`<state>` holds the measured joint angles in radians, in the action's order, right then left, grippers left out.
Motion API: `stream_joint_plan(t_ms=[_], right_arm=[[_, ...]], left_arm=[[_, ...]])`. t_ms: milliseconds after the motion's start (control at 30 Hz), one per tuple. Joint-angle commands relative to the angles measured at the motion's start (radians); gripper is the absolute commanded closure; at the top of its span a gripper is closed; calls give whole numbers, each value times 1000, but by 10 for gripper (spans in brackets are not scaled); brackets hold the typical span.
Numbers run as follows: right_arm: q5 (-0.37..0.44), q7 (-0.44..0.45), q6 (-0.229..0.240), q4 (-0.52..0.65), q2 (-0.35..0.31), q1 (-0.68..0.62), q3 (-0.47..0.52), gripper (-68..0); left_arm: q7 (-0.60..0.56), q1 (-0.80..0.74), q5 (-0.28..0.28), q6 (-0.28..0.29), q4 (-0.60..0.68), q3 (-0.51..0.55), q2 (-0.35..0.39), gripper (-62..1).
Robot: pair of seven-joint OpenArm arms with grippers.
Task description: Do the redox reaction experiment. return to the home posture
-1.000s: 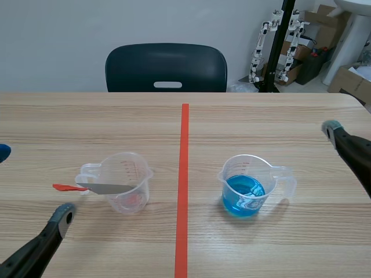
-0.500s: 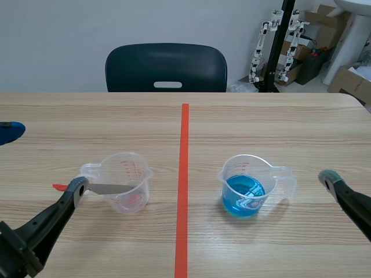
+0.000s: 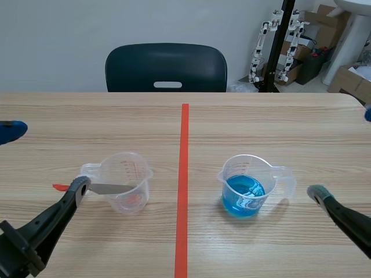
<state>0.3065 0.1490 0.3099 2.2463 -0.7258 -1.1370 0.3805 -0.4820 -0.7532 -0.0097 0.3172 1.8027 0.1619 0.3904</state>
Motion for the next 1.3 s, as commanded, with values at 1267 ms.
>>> stream_joint_plan(t_ms=[1267], right_arm=[[11, 26, -11, 24, -50, 15, -27, -679]], left_arm=[[-14, 1, -9, 1, 25, -5, -5, -623]])
